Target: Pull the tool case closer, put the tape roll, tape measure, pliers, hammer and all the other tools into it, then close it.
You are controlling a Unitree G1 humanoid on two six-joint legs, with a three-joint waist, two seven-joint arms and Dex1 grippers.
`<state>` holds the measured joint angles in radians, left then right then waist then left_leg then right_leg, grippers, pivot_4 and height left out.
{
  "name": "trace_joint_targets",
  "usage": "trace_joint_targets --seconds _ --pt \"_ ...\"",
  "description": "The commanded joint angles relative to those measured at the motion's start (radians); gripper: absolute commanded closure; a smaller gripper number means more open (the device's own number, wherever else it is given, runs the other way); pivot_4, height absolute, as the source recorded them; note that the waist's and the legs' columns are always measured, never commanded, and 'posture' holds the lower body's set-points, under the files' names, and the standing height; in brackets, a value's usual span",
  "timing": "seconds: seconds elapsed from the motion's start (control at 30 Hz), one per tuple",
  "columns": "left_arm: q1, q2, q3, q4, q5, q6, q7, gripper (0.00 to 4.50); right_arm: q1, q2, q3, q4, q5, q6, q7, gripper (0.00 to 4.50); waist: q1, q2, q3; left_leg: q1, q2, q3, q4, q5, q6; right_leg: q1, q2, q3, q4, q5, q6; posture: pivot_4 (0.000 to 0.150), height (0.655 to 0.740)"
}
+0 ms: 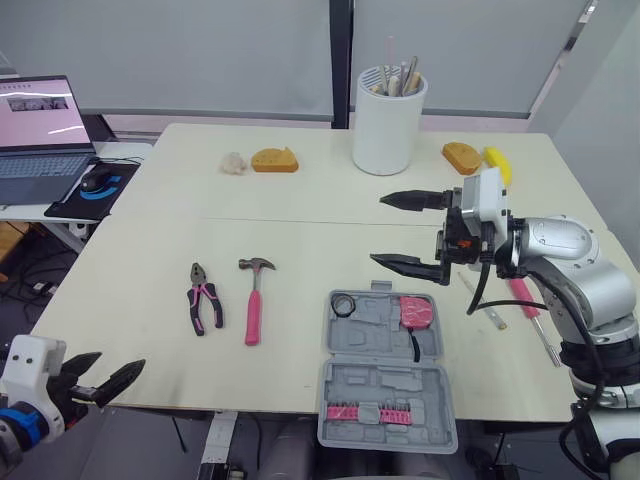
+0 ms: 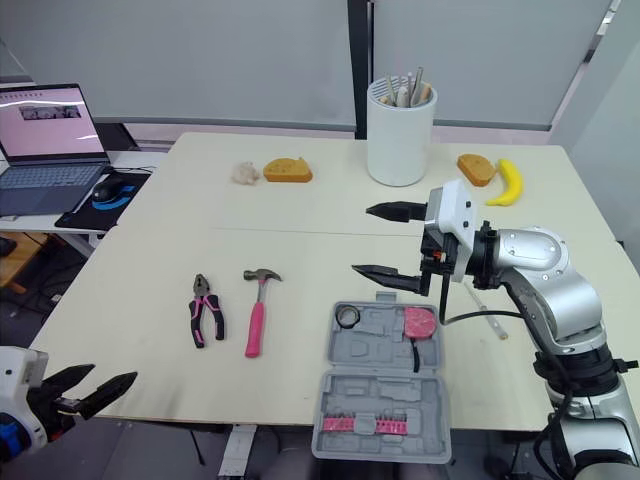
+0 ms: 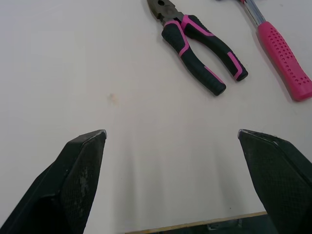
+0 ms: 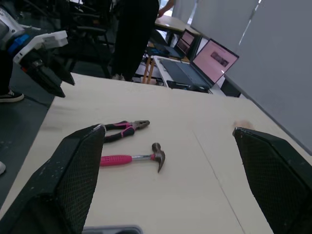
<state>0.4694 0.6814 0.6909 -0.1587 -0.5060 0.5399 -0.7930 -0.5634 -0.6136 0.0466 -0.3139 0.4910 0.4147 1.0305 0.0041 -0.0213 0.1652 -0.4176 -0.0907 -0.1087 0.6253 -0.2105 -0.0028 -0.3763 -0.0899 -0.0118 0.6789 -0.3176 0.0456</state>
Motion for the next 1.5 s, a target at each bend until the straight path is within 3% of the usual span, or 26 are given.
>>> trace_joint_targets --seconds 0.03,0.37,0.77,0.93,1.5 --pt "-0.018 -0.029 0.018 -0.089 -0.018 0.029 0.08 0.0 0.021 -0.009 -0.003 -0.041 -0.018 -0.02 -0.018 0.04 0.004 0.0 0.0 0.0 0.0 0.0 0.0 0.0 0.0 0.0 0.0 0.0 0.0 0.0 0.0 0.15 0.74" --pt "-0.316 -0.176 -0.086 -0.208 0.002 0.187 0.461 0.0 0.076 0.018 0.014 -0.073 -0.034 0.0 -0.098 0.04 0.001 -0.001 0.0 0.001 -0.001 0.0 0.002 0.0 0.0 0.001 0.001 0.0 0.001 0.001 0.001 0.15 0.74" --pt "-0.557 -0.364 -0.325 -0.011 0.214 0.151 0.749 0.0 0.096 0.03 0.025 -0.129 -0.04 0.048 -0.169 0.04 -0.006 -0.001 0.0 0.001 -0.001 0.0 0.002 0.0 -0.001 0.005 0.002 0.001 0.002 0.001 0.002 0.15 0.74" --pt "-0.606 -0.398 -0.351 0.086 0.273 0.121 0.81 0.0 0.12 0.031 0.032 -0.164 -0.042 0.063 -0.198 0.04 -0.005 -0.001 0.0 0.001 -0.002 0.0 0.002 0.0 -0.001 0.005 0.002 0.001 0.002 0.002 0.002 0.15 0.74" --pt "-0.695 -0.434 -0.371 0.217 0.293 0.158 0.857 0.0 0.121 0.026 0.027 -0.212 -0.035 0.119 -0.255 0.04 -0.005 -0.002 0.0 0.001 -0.002 -0.001 0.003 0.001 -0.001 0.005 0.002 0.001 0.003 0.002 0.003 0.15 0.74"
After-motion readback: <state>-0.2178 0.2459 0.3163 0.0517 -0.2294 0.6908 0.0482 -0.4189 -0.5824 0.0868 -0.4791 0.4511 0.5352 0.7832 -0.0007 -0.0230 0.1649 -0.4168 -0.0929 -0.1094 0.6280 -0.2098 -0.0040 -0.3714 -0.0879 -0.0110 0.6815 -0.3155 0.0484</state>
